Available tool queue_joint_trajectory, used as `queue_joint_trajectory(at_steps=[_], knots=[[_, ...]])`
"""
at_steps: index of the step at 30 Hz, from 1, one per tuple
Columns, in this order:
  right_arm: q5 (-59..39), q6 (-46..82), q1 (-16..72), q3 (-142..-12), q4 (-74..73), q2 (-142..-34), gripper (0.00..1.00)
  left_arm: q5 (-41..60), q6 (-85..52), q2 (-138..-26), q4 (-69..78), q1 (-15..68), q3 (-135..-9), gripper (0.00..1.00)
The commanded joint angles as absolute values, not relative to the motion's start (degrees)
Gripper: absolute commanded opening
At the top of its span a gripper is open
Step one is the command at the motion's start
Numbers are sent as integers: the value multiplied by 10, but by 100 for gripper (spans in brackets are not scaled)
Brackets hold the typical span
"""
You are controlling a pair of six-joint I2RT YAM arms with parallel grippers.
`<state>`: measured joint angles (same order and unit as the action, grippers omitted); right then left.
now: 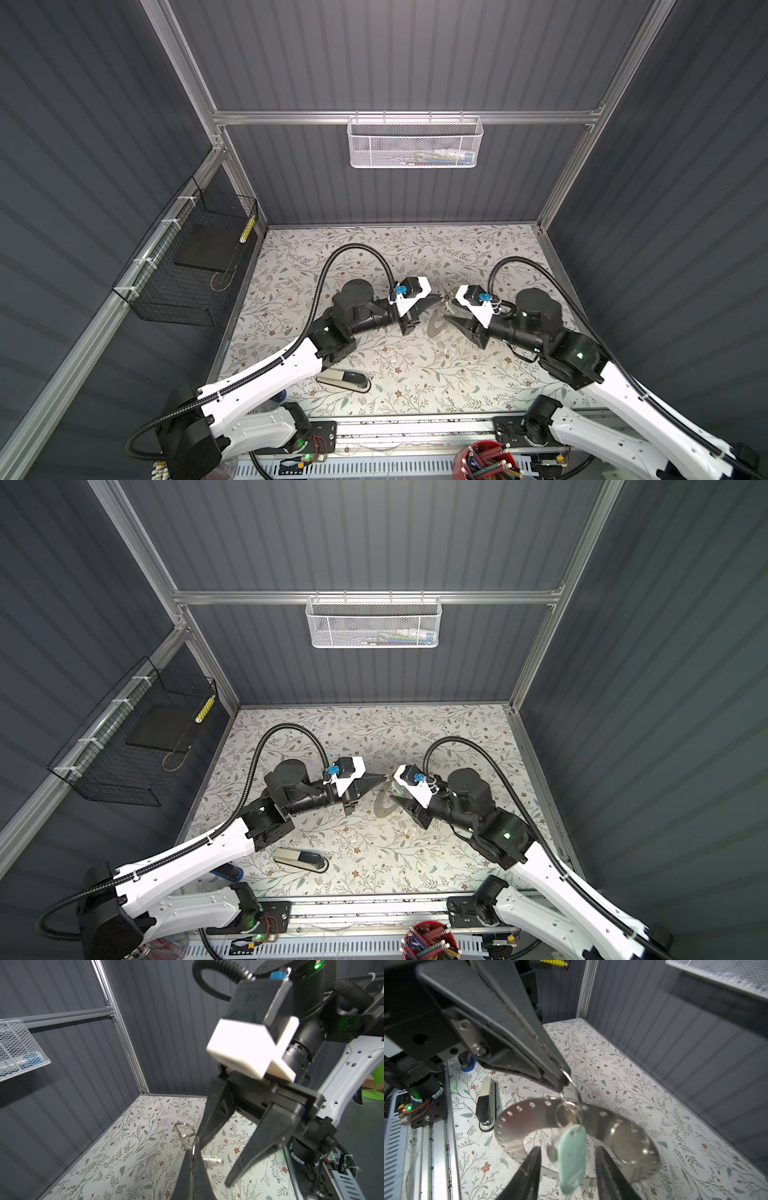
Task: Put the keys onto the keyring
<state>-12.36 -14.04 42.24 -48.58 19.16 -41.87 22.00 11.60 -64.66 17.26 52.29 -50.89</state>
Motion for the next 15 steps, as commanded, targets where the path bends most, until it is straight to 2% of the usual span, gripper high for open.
queue_joint_trajectory(at_steps=[1, 5, 15], knots=[[-140, -134, 419, -474, 217, -383, 52, 278, 139, -632, 152, 517, -519, 0], [-153, -129, 406, -471, 206, -366, 51, 311, 140, -640, 148, 515, -524, 0], [-239, -114, 395, -493, 163, -415, 29, 347, 142, -649, 136, 514, -534, 0]])
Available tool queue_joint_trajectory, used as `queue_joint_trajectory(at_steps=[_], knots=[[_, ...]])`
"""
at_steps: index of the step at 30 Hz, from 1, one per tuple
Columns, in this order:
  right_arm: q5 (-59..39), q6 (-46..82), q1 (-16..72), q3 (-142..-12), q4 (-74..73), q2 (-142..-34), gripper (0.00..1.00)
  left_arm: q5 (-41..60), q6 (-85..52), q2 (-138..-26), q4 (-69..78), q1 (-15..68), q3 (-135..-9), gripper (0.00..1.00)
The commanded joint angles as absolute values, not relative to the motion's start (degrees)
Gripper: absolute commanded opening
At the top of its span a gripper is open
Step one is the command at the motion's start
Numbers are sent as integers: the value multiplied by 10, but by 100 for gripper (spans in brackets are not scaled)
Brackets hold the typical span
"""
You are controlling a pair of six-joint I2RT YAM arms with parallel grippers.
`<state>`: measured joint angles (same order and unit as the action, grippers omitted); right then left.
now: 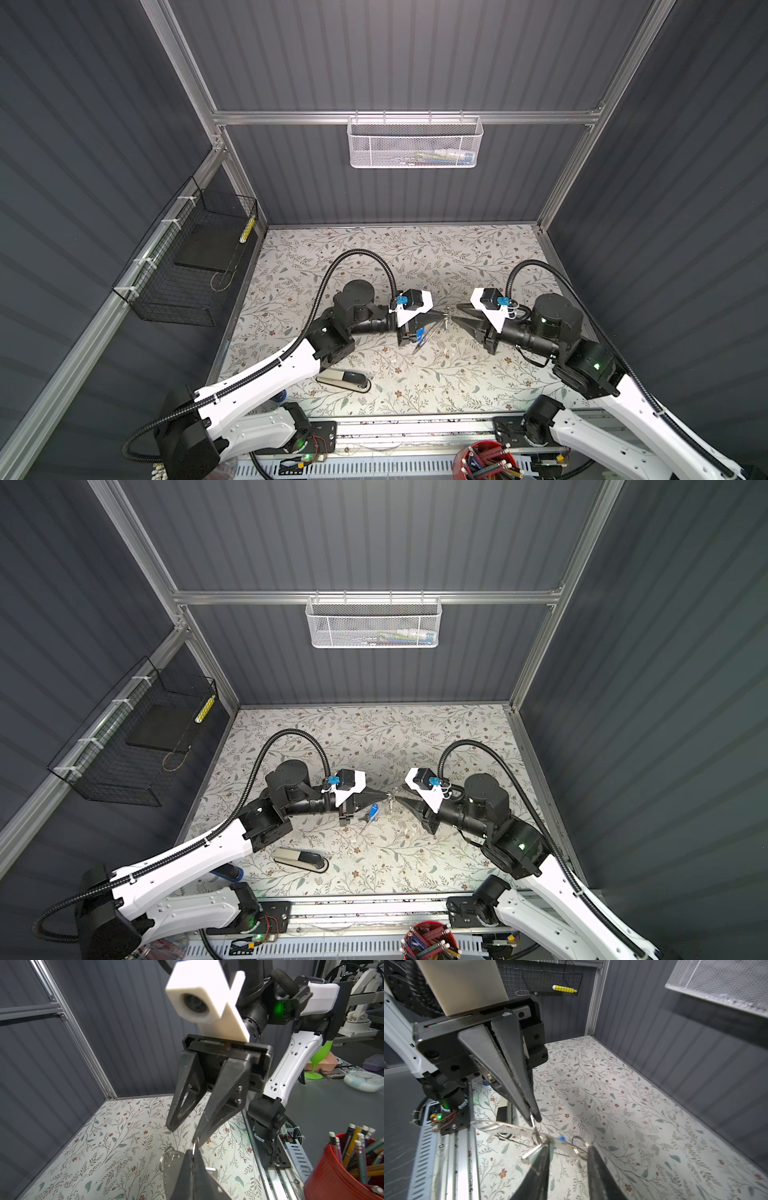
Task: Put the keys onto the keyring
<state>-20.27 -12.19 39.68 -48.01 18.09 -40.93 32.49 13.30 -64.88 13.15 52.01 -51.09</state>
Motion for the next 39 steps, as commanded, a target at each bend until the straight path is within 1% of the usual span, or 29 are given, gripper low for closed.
queue_joint_trajectory(at_steps=[1, 7, 11, 12, 14, 17, 18, 19, 21, 22, 23, 27, 33, 39], knots=[[-245, -114, 395, -492, 159, -417, 27, 345, 142, -649, 135, 515, -534, 0], [-259, -113, 395, -477, 144, -407, 20, 343, 145, -652, 127, 514, -538, 0], [-264, -118, 395, -469, 143, -405, 20, 334, 148, -654, 124, 515, -541, 0], [-255, -118, 395, -469, 148, -405, 21, 330, 149, -653, 124, 514, -541, 0], [-228, -124, 395, -470, 167, -402, 30, 322, 149, -649, 124, 514, -541, 0], [-199, -134, 395, -457, 183, -387, 36, 319, 150, -644, 122, 514, -542, 0], [-175, -134, 395, -453, 184, -382, 37, 319, 150, -644, 122, 514, -542, 0], [-175, -135, 395, -449, 185, -378, 37, 320, 150, -644, 121, 514, -541, 0], [-186, -135, 395, -447, 182, -377, 36, 321, 150, -646, 122, 515, -542, 0], [-217, -134, 395, -446, 178, -378, 34, 323, 150, -648, 122, 514, -542, 0], [-228, -134, 395, -447, 174, -380, 33, 324, 149, -651, 122, 515, -544, 0], [-253, -138, 395, -455, 168, -393, 31, 327, 149, -656, 120, 515, -548, 0], [-275, -134, 396, -450, 143, -391, 29, 333, 149, -659, 118, 515, -549, 0], [-270, -127, 396, -447, 124, -387, 27, 341, 149, -664, 115, 514, -552, 0]])
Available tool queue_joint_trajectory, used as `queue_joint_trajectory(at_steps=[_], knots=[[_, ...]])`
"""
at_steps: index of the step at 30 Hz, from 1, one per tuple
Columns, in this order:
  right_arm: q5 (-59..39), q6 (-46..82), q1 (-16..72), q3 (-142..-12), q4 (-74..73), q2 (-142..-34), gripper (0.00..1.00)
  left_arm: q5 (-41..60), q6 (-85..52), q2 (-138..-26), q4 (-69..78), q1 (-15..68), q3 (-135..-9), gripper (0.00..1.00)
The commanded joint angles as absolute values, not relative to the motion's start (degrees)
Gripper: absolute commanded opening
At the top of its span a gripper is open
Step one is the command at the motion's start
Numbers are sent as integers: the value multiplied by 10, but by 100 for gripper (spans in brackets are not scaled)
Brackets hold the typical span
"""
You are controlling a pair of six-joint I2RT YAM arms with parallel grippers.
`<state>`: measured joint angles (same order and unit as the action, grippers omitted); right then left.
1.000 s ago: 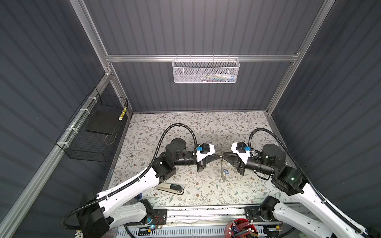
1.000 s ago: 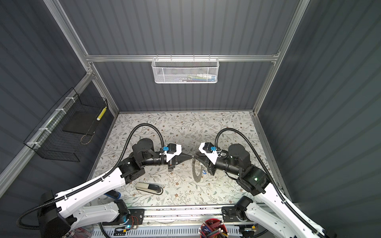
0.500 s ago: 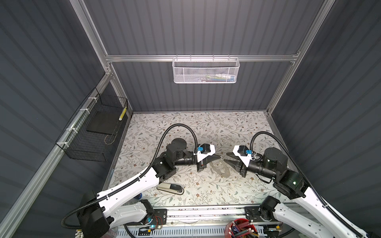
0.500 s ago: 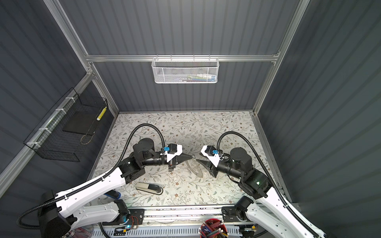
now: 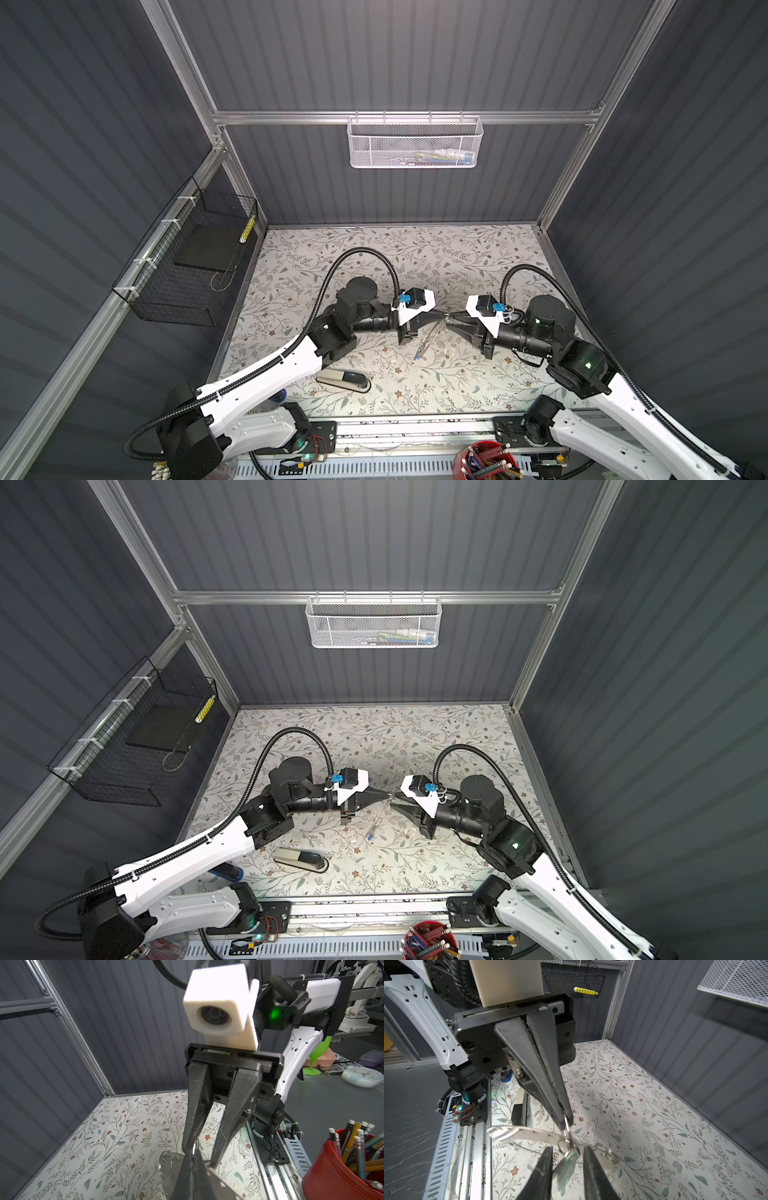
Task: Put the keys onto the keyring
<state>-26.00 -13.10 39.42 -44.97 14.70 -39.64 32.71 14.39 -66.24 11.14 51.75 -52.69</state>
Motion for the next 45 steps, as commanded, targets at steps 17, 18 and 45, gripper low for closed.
queue_joint_trajectory(at_steps=[17, 18, 45], knots=[[-284, -130, 396, -452, 123, -399, 0, 351, 153, -667, 105, 514, -556, 0], [-282, -133, 396, -455, 131, -399, 0, 343, 156, -667, 95, 514, -559, 1], [-217, -170, 395, -649, 441, -533, 0, 82, 414, -740, -288, 594, -756, 38]])
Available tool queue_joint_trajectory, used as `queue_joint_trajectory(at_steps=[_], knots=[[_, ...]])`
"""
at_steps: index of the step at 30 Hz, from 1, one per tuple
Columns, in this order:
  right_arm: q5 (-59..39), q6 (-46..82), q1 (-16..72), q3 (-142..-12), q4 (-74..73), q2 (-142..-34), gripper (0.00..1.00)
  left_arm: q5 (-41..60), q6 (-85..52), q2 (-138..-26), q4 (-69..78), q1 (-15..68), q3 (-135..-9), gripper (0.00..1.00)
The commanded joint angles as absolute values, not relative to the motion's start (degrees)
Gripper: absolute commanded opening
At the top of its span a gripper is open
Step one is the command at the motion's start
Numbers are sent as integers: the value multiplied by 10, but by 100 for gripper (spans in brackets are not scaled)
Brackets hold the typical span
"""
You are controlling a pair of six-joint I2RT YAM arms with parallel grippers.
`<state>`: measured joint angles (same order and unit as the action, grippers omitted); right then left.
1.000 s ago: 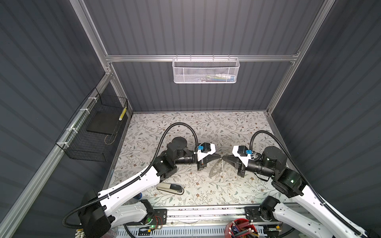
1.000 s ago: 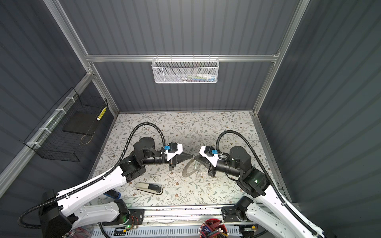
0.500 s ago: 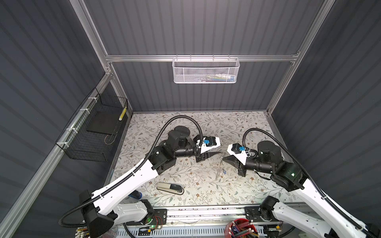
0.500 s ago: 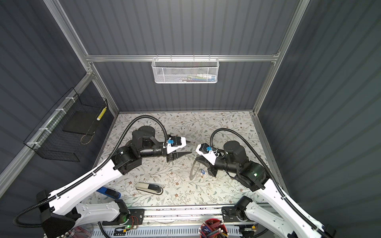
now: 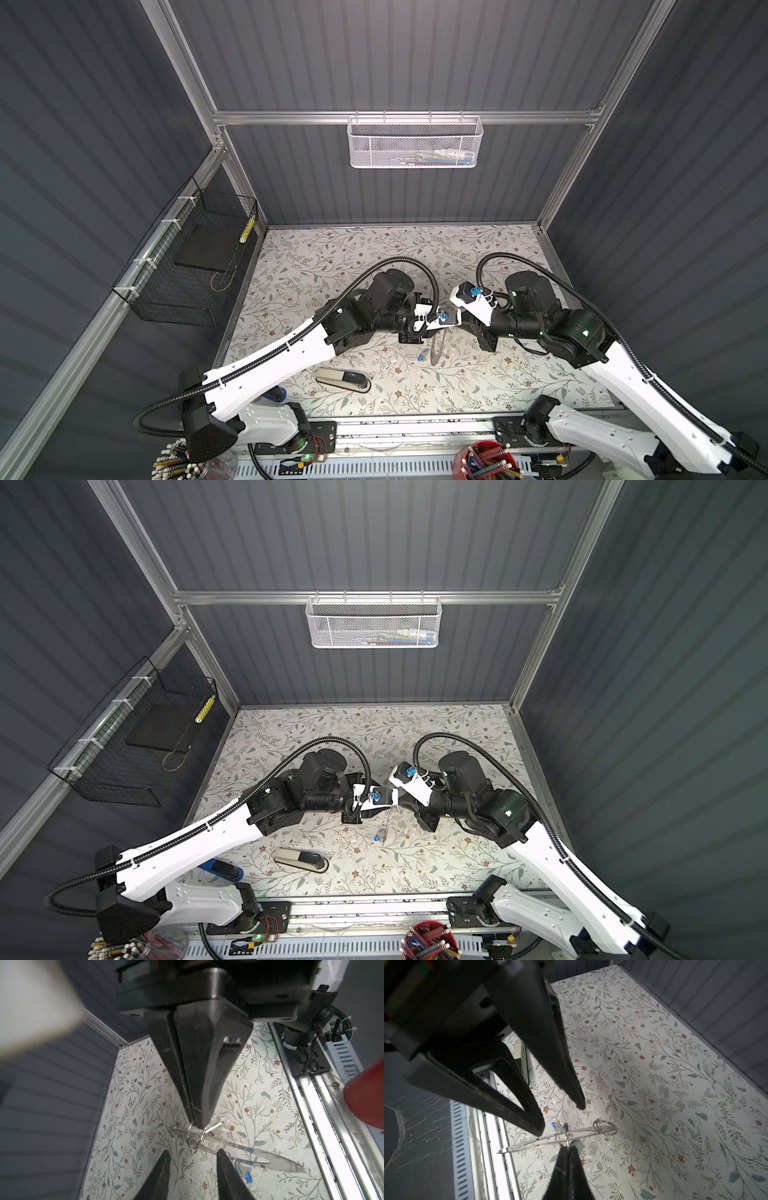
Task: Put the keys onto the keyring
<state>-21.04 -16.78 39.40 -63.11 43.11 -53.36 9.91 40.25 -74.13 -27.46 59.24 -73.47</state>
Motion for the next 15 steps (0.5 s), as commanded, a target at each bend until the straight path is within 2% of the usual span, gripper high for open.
queue_joint_trajectory(at_steps=[1, 10, 15], knots=[[-218, -169, 395, -650, 441, -534, 0, 82, 413, -741, -288, 596, -756, 38], [-227, -163, 395, -649, 434, -537, 0, 88, 410, -750, -271, 607, -756, 28], [-228, -153, 395, -640, 420, -529, 0, 99, 412, -745, -259, 611, -747, 29]])
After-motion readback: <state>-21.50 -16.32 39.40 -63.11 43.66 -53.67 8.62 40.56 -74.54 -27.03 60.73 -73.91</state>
